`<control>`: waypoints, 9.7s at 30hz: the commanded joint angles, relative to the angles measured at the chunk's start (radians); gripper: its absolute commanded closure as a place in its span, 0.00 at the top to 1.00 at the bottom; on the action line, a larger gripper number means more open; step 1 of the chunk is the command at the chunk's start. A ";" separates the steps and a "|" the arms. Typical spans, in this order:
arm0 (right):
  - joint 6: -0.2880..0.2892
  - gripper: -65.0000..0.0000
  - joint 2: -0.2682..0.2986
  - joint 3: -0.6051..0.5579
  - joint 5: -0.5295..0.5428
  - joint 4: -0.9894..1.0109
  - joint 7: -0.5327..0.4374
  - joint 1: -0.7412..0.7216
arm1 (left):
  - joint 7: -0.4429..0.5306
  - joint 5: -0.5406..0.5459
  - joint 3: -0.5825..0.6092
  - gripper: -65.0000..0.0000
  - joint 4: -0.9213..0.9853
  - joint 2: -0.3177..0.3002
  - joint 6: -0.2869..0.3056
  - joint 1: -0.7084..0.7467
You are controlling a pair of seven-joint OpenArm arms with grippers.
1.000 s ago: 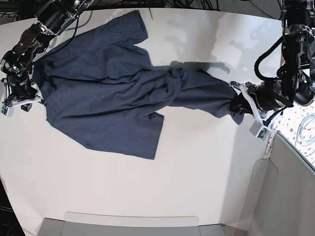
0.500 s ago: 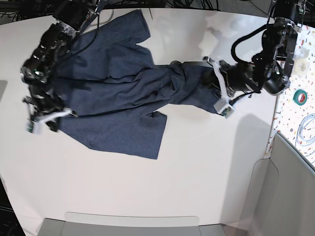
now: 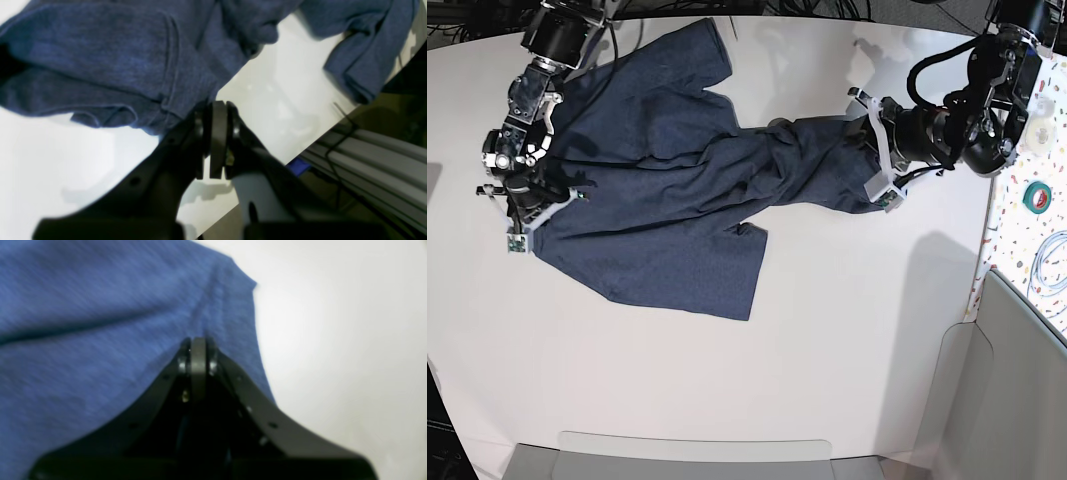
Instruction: Layout the t-shirt on the table in an organized manner, then fold the t-shirt properly
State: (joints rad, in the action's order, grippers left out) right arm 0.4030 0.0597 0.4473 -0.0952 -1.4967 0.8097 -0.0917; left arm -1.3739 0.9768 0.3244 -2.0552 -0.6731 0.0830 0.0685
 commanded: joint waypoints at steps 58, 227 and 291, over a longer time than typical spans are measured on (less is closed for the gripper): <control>0.001 0.00 0.081 0.000 -0.038 -0.080 0.004 0.097 | 0.221 -0.114 0.057 0.39 -0.023 -0.001 0.001 -0.032; -0.002 0.00 0.142 -0.365 0.423 0.000 0.079 0.367 | 0.259 -0.249 -0.426 0.59 0.000 0.339 -0.538 -0.062; -0.002 0.00 0.153 -0.354 0.424 -0.046 0.079 0.341 | 0.298 0.014 -0.371 0.37 0.334 0.493 -0.539 0.190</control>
State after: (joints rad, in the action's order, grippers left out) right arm 0.4717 0.1940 0.0864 0.4786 -1.5707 0.7170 0.2214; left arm -1.0573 1.0317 -0.0460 -1.7199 -0.1722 -0.4301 0.2481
